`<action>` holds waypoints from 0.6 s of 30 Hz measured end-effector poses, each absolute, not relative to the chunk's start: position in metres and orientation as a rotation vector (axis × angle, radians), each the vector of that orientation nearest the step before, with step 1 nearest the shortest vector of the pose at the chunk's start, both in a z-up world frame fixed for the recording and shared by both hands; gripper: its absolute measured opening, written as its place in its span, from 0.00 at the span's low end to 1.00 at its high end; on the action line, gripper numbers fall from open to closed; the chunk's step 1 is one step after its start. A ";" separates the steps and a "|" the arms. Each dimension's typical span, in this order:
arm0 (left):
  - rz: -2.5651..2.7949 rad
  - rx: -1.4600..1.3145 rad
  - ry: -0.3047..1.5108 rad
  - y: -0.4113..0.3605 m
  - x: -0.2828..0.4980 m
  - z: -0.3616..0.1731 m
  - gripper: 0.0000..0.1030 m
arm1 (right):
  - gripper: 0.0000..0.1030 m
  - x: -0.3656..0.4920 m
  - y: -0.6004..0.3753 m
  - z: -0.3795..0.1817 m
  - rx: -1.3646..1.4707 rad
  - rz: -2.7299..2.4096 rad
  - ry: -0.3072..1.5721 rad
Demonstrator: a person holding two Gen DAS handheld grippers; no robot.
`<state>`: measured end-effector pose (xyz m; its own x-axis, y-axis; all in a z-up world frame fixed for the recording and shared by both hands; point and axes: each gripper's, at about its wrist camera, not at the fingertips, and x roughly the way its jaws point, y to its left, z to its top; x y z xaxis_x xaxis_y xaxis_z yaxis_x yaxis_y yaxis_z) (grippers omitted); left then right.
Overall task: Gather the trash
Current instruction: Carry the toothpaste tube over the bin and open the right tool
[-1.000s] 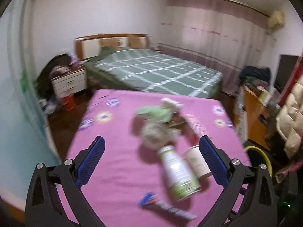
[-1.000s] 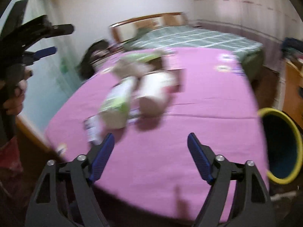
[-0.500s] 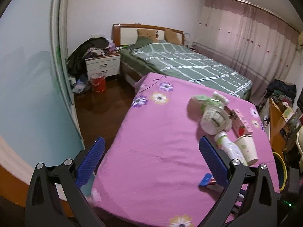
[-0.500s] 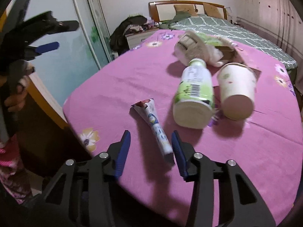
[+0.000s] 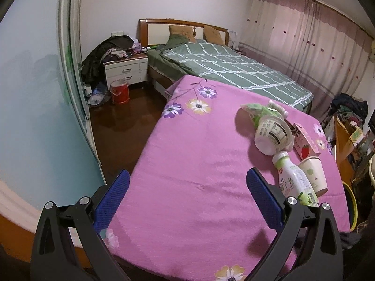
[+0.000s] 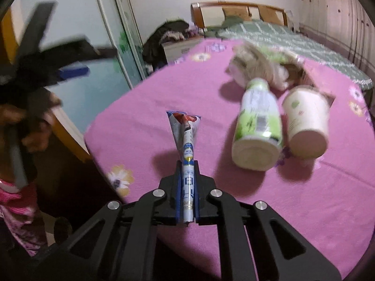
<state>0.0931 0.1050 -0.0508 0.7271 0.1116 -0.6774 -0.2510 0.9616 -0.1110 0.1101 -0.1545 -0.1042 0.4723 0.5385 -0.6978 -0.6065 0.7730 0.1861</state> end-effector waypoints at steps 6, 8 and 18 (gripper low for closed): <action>0.169 -0.173 0.741 0.083 0.102 -0.053 0.95 | 0.08 0.112 -0.217 -0.068 -0.004 0.567 0.712; 0.155 -0.163 0.743 0.074 0.105 -0.053 0.95 | 0.08 0.119 -0.246 -0.064 0.025 0.487 0.699; 0.080 -0.119 0.764 0.028 0.121 -0.058 0.95 | 0.08 0.158 -0.422 -0.102 0.195 -0.010 0.760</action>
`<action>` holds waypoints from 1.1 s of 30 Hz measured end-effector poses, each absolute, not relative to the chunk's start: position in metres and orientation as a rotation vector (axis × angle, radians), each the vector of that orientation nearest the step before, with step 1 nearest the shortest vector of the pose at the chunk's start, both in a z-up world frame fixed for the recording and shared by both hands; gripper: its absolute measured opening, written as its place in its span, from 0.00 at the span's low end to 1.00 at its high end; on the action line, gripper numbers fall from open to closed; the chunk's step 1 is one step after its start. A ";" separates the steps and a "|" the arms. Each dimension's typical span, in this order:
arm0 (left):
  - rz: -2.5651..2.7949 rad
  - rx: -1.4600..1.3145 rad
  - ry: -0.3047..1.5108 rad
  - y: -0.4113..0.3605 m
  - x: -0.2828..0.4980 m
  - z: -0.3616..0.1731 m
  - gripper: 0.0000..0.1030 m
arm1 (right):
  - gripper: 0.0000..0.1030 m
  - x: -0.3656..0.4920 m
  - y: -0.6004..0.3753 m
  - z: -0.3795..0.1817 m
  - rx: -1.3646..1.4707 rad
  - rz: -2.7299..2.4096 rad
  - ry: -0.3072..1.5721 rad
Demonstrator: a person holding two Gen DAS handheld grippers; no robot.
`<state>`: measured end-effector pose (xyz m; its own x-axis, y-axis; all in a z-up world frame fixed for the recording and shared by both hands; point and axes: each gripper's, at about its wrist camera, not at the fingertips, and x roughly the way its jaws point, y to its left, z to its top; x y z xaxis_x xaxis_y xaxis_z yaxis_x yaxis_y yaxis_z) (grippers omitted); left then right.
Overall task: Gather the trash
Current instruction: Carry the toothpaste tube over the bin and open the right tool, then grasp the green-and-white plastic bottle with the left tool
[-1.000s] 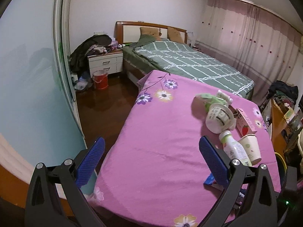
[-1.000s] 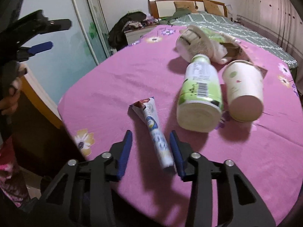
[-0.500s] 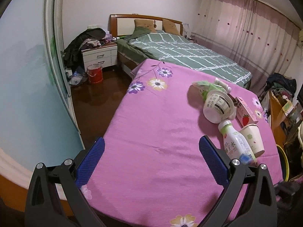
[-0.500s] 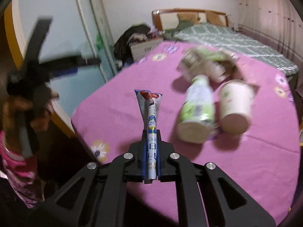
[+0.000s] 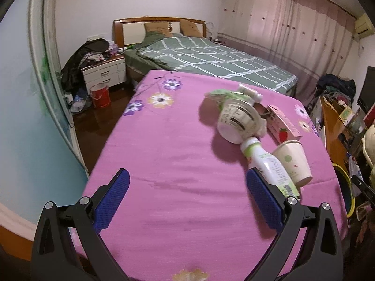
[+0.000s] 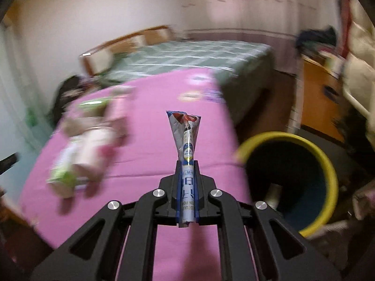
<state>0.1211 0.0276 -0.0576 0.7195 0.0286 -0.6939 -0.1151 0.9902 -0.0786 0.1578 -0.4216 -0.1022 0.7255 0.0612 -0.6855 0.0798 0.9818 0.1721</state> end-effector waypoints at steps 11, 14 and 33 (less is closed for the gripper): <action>0.003 -0.059 0.797 -0.017 0.136 -0.066 0.95 | 0.10 0.190 -0.515 -0.167 0.250 -0.259 0.881; -0.016 -0.049 0.808 -0.026 0.139 -0.069 0.95 | 0.20 0.190 -0.522 -0.173 0.232 -0.317 0.883; -0.123 0.029 0.894 -0.101 0.157 -0.125 0.91 | 0.37 0.272 -0.378 -0.104 0.132 -0.162 0.612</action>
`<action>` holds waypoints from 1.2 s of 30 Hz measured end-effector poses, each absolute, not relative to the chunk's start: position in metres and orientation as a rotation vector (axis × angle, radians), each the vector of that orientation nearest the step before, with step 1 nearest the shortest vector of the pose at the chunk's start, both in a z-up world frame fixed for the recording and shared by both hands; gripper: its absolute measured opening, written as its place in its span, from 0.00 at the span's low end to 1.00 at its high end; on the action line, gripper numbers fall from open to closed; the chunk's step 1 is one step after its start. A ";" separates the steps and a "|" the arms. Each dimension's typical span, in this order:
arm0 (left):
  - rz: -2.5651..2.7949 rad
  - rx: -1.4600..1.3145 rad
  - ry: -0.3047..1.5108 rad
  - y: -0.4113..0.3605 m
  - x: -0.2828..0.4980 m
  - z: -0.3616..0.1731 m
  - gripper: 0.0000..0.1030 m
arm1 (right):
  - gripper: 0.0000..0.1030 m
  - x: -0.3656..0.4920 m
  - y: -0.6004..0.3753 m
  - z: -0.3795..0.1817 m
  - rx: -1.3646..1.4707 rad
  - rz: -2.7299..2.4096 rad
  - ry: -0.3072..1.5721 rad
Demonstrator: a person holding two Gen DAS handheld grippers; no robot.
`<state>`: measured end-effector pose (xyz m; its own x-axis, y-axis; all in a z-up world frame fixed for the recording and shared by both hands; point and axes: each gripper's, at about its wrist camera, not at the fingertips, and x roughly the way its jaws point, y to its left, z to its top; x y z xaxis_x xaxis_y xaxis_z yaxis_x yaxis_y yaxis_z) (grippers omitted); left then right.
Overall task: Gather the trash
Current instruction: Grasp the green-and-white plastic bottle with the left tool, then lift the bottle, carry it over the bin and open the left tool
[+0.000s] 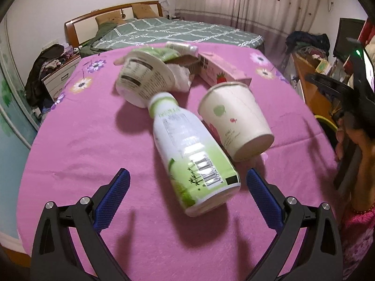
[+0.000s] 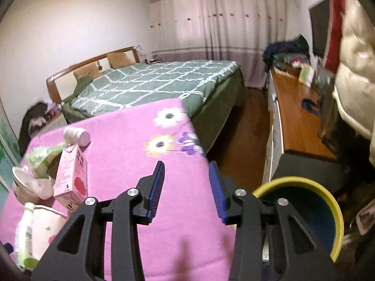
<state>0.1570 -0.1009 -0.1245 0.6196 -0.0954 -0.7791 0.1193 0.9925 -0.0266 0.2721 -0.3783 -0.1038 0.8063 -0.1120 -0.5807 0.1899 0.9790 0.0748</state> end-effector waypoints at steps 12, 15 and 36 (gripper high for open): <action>-0.150 0.002 0.921 -0.095 0.173 -0.140 0.59 | 0.49 0.272 -0.382 -0.122 0.141 -0.189 0.667; -0.147 0.037 0.908 -0.097 0.169 -0.137 0.57 | 0.49 0.273 -0.383 -0.122 0.144 -0.186 0.672; -0.177 0.078 0.680 -0.089 0.209 -0.045 0.50 | 0.49 0.277 -0.386 -0.125 0.174 -0.165 0.686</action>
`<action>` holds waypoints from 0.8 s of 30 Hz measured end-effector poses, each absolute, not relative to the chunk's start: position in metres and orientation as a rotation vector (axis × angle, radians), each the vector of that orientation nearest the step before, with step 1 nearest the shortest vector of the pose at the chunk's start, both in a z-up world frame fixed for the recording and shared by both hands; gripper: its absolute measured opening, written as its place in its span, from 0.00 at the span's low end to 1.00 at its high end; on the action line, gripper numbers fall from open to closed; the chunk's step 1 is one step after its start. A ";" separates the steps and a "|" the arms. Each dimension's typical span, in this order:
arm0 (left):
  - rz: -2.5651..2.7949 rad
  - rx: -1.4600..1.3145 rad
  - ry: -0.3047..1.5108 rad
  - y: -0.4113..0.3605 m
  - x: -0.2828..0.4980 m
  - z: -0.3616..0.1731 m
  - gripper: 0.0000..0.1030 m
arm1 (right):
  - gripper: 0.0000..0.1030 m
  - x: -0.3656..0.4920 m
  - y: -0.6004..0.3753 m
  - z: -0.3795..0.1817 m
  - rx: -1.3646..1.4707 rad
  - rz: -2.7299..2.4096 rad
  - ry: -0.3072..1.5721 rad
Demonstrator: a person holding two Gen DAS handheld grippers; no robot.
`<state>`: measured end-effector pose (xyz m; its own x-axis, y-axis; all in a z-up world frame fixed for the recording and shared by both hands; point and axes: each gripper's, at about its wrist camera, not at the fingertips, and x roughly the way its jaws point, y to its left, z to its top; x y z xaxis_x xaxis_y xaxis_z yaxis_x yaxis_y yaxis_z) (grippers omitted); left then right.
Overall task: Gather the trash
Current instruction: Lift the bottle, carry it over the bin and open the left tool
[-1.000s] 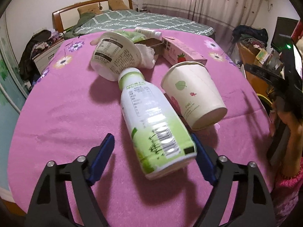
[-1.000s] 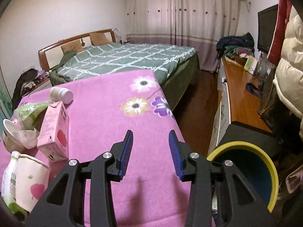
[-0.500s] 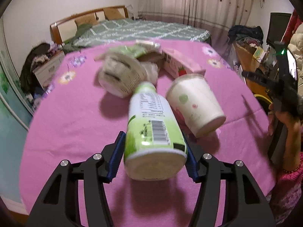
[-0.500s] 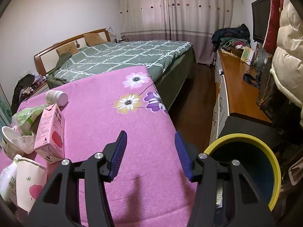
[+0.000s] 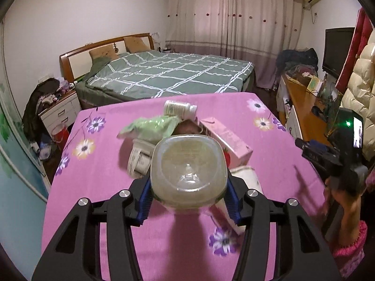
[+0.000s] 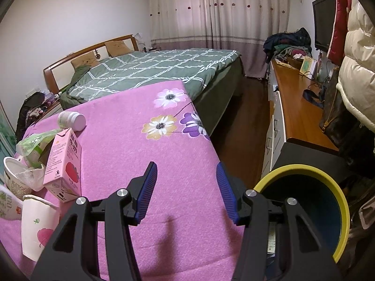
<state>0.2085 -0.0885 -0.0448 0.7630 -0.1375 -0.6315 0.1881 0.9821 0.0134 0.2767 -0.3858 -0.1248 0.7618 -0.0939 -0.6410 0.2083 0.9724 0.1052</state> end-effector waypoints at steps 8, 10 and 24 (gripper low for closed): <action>-0.178 0.086 0.666 -0.096 0.220 -0.036 0.50 | 0.49 0.276 -0.387 -0.125 0.183 -0.154 0.686; -0.184 0.088 0.647 -0.097 0.215 -0.028 0.50 | 0.49 0.275 -0.387 -0.125 0.185 -0.150 0.682; -0.265 0.143 0.524 -0.140 0.200 0.040 0.50 | 0.53 0.200 -0.426 -0.100 0.180 -0.150 0.649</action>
